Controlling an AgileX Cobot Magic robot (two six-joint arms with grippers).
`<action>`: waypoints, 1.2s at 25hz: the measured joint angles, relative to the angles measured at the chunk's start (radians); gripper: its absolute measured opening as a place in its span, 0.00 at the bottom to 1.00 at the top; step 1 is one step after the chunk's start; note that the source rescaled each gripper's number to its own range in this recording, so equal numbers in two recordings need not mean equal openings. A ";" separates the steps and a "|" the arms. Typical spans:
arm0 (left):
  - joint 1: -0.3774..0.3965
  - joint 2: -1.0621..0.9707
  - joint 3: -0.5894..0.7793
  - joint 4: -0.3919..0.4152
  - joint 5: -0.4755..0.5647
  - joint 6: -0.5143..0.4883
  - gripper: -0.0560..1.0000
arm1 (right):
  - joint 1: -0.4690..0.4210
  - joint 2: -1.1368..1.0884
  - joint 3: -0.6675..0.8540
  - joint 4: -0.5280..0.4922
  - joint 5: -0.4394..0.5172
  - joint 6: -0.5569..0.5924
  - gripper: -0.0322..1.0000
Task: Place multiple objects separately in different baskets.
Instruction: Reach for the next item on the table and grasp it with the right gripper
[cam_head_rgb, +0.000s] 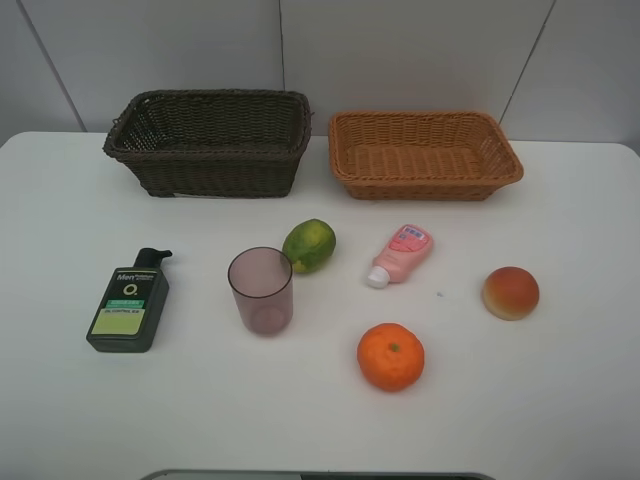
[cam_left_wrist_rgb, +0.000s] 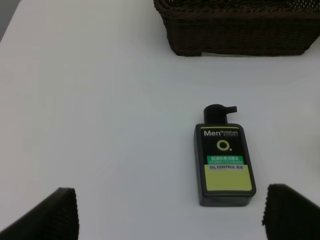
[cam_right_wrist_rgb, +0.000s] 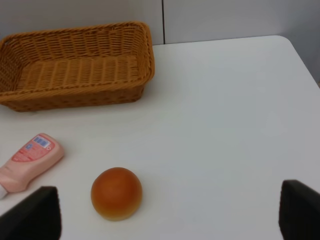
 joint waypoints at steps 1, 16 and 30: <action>0.000 0.000 0.000 0.000 0.000 0.000 0.96 | 0.000 0.000 0.000 0.000 0.000 0.000 0.92; 0.000 0.000 0.000 0.000 0.000 0.000 0.96 | 0.000 0.000 0.000 0.000 0.000 0.000 0.92; 0.000 0.000 0.000 0.000 0.000 0.000 0.96 | 0.000 0.000 0.000 0.000 0.000 0.000 0.92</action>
